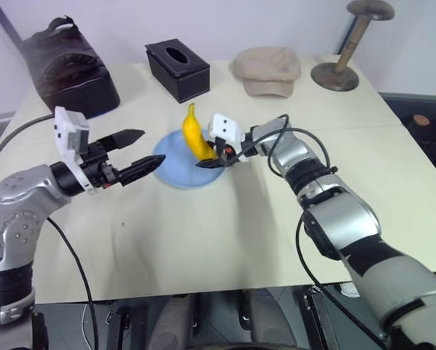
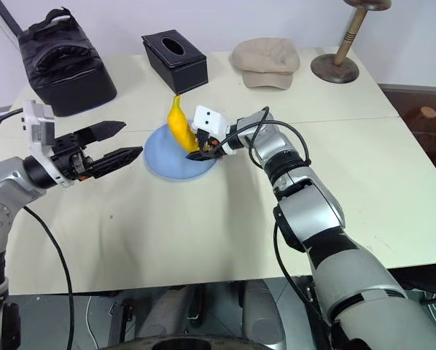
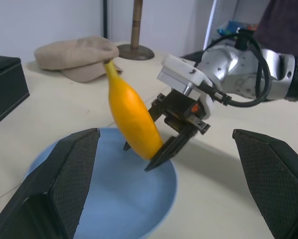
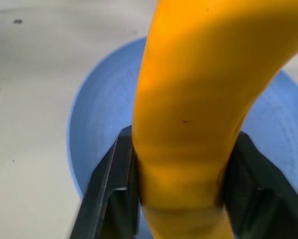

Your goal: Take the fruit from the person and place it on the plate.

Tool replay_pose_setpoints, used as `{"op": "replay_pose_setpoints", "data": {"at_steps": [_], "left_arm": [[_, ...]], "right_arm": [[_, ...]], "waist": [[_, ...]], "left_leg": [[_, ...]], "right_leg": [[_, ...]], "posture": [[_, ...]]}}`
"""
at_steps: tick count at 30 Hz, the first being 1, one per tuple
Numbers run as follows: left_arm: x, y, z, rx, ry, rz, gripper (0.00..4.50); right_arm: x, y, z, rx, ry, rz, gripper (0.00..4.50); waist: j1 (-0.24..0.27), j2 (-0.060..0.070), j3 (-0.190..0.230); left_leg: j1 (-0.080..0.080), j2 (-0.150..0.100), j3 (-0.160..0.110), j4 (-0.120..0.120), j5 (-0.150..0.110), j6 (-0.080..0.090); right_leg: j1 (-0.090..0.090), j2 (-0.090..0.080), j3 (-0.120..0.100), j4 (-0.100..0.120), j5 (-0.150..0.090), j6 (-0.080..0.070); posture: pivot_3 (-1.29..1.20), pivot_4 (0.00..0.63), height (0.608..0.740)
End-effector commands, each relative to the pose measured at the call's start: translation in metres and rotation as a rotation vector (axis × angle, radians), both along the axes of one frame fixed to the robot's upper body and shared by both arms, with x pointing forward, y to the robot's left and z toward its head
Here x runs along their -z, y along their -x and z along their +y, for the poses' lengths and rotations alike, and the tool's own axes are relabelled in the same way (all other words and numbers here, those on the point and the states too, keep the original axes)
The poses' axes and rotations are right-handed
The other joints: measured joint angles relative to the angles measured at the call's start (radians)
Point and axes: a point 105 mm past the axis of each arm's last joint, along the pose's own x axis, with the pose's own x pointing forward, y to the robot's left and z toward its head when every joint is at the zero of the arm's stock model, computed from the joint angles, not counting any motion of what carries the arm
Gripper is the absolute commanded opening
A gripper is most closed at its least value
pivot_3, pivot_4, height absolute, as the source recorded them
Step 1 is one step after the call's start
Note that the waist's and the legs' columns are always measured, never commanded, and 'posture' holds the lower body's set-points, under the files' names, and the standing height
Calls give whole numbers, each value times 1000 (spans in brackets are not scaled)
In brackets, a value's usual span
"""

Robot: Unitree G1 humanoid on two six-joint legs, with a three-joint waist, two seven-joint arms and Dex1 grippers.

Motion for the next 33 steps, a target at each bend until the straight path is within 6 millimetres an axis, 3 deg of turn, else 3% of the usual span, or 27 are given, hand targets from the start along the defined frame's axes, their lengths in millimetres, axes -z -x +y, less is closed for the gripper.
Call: {"op": "replay_pose_setpoints", "data": {"at_steps": [1, 7, 11, 15, 18, 22, 26, 30, 33], "left_arm": [[-12, 6, 1, -5, 5, -59, 4500], [-15, 4, 2, -4, 4, -66, 4500], [-17, -2, 6, -36, -5, -86, 4500], [-20, -13, 18, -138, 1, -121, 4500], [-18, -20, 32, -244, 7, -136, 4500], [-12, -27, 53, -409, 25, -146, 4500], [2, -31, 80, -633, 55, -166, 4500], [22, -21, 80, -663, 73, -118, 4500], [31, -18, 80, -685, 91, -92, 4500]], "right_arm": [[-25, -4, 5, -8, -44, -71, 4311], [-41, -10, 2, 29, -108, -104, 4448], [-74, -20, -16, 112, -238, -161, 4448], [-123, -30, -62, 262, -465, -266, 4448], [-137, -30, -99, 360, -572, -344, 4448], [-131, -15, -136, 442, -642, -397, 4448], [-104, 16, -172, 617, -692, -414, 4448], [-79, 37, -206, 871, -728, -433, 4448], [-61, 46, -216, 958, -706, -423, 4448]], "waist": [[0, 0, 0], [-1, 0, 0], [1, 0, 0], [7, 0, 0], [7, 0, 0], [7, -1, 0], [9, 0, -1], [9, 0, -1], [15, -1, -1]], "left_leg": [[0, 0, 0, 0, 0, -1], [0, 1, 0, -1, 1, -1], [0, 1, 0, -1, 1, -1], [0, 0, 0, 0, 1, -1], [0, 0, 0, -1, 0, -1], [0, 1, 0, -1, 1, 0], [0, 1, 0, -1, 1, 0], [0, 1, 1, -1, 0, 0], [1, 1, 1, 0, 0, 0]], "right_leg": [[0, 0, 0, 0, 0, 0], [0, 1, 0, 0, 0, -1], [0, 1, 0, 0, 0, -1], [0, 1, 0, 0, 0, -1], [0, 0, 0, 0, 0, -1], [0, 0, 0, -1, 0, -1], [0, 0, 1, 0, 0, -1], [-1, -1, 4, 1, 0, -1], [1, 0, 4, 2, 0, -1]], "posture": [[0, 150, 740], [0, 150, 740], [0, 150, 740], [0, 150, 740], [0, 150, 740], [0, 150, 740], [0, 150, 740], [0, 150, 740], [0, 150, 740]]}}
